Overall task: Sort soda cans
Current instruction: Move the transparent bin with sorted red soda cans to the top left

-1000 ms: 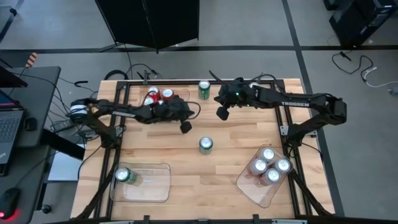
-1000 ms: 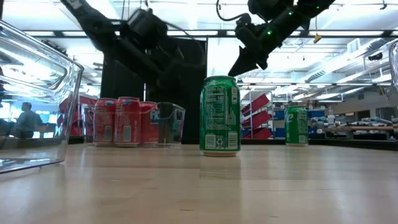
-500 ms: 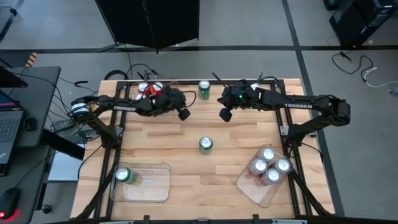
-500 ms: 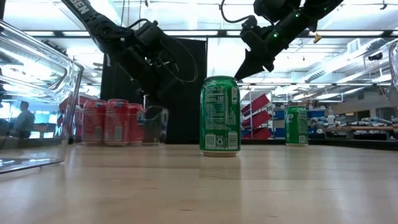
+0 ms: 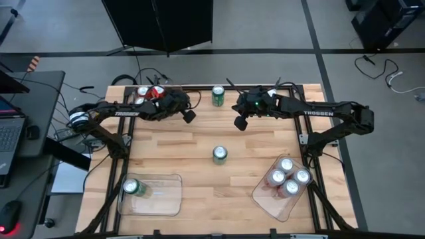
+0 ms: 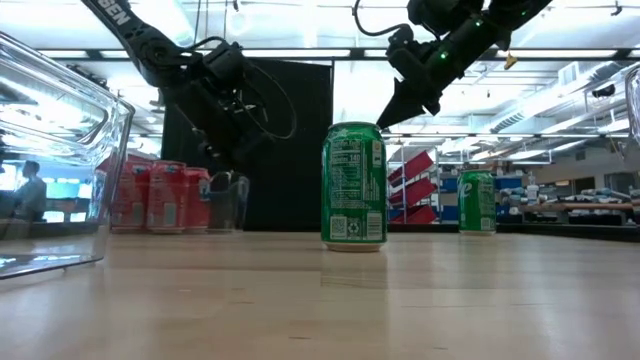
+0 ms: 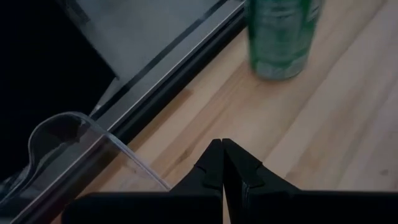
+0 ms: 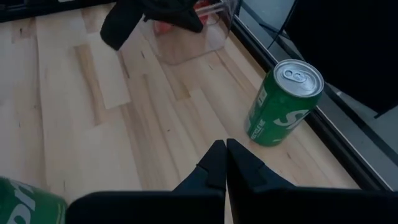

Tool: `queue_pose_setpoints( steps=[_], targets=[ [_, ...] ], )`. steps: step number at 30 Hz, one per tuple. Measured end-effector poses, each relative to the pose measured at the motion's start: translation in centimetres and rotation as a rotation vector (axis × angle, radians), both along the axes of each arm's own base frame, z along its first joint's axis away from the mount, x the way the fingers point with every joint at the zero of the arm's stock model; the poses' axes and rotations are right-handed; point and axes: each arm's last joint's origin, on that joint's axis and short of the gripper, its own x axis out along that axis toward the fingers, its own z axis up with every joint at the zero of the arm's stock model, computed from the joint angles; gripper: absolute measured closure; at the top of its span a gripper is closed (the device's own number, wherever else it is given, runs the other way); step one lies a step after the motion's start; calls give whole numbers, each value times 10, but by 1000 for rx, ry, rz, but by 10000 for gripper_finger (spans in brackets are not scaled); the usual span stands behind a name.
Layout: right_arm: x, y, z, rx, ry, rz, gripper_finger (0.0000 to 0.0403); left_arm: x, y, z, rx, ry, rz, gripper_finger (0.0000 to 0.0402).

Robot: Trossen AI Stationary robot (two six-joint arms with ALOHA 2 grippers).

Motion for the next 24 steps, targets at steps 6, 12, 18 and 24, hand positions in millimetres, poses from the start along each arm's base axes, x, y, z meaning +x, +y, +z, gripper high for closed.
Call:
queue_pose_setpoints(
  steps=[6,12,18,24],
  targets=[
    [1,4,0,-2,6,16,403,-16,-4,13,-26,27,4,401],
    [2,7,0,-18,8,41,403,-25,-40,38,-115,-12,-184,401],
    [3,9,0,-18,8,51,403,-45,-67,39,-306,29,-68,401],
    [4,10,1,-32,5,69,403,-63,-76,23,-418,187,95,401]
  ],
)
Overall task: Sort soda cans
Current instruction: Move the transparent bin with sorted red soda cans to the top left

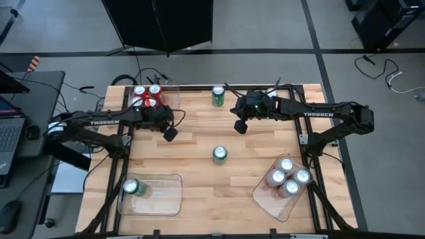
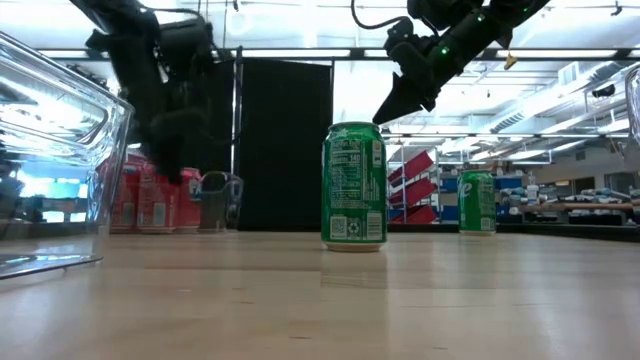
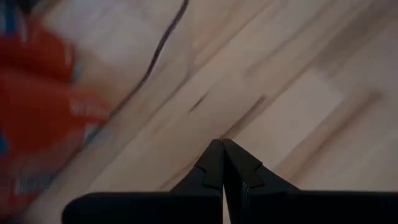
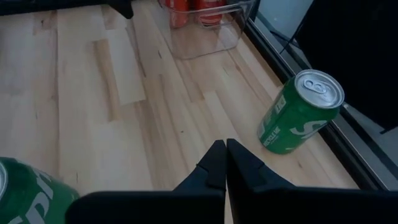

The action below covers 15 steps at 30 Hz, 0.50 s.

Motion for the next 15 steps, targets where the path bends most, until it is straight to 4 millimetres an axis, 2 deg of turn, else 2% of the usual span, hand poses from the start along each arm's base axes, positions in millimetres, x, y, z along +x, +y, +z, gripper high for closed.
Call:
queue_pose_setpoints(
  steps=[7,15],
  targets=[
    [0,0,0,1,0,1,403,-27,-2,-33,0,147,204,401],
    [0,0,0,0,-6,0,403,-47,6,-50,142,216,420,401]
  ],
)
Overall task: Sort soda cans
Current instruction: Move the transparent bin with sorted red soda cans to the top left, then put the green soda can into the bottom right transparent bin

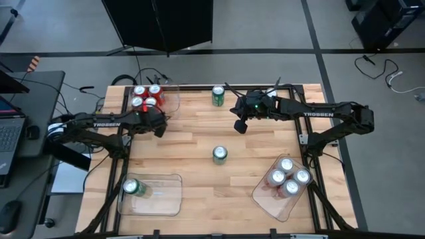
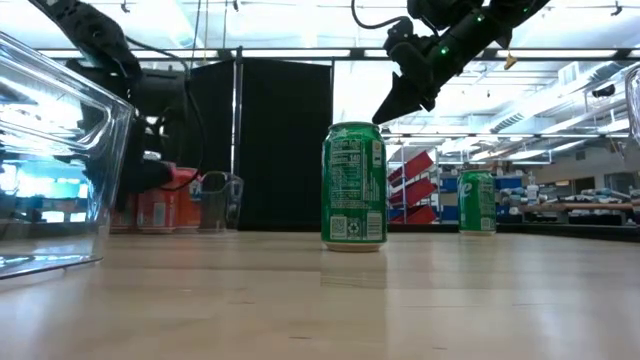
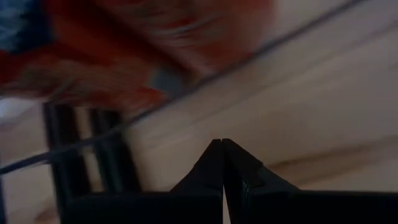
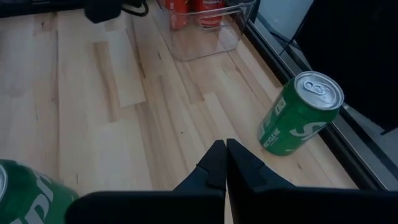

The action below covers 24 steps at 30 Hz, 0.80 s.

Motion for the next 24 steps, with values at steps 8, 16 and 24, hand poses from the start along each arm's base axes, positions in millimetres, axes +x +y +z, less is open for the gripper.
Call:
queue_pose_setpoints(
  steps=[8,16,24],
  targets=[
    [0,0,0,13,-6,-10,403,-14,12,-10,52,63,66,401],
    [0,0,0,-3,2,4,403,1,16,2,34,-7,-51,401],
    [-1,19,-15,33,50,130,403,26,0,28,-44,-157,-280,401]
  ],
)
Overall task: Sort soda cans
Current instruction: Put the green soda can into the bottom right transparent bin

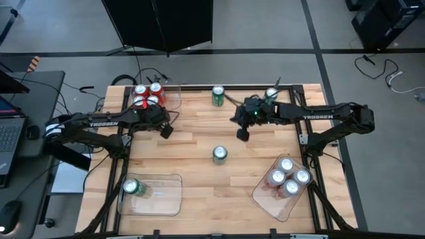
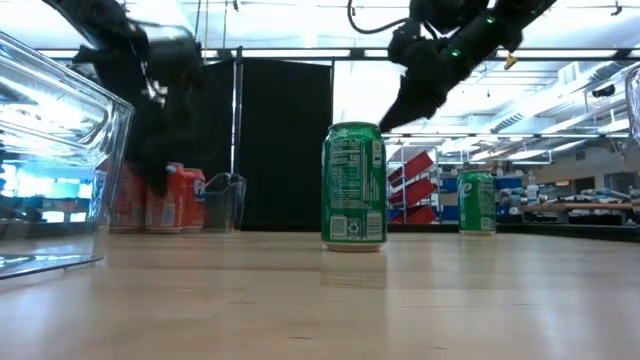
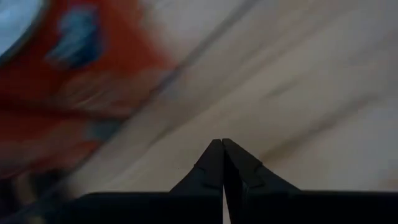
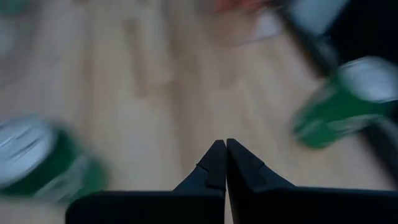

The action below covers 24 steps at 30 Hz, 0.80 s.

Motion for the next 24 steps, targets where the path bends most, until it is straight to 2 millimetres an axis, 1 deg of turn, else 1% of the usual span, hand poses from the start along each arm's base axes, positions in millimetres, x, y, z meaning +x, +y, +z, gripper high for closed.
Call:
queue_pose_setpoints(
  steps=[3,7,10,13,16,19,24],
  targets=[
    [-4,17,-18,97,48,95,403,11,-11,18,-5,-110,-142,401],
    [-11,45,-44,209,82,207,403,29,-28,39,-13,-283,-449,401],
    [-15,63,-59,246,58,252,403,41,-38,49,-45,-416,-612,401],
    [-13,76,-67,264,-23,288,403,51,-44,56,-70,-516,-695,400],
    [-8,83,-72,263,-102,297,403,56,-47,61,-116,-575,-746,397],
    [-1,85,-81,242,-105,278,403,58,-51,64,-168,-621,-776,397],
    [11,85,-102,226,-112,283,403,60,-65,65,-174,-624,-889,397]
  ],
)
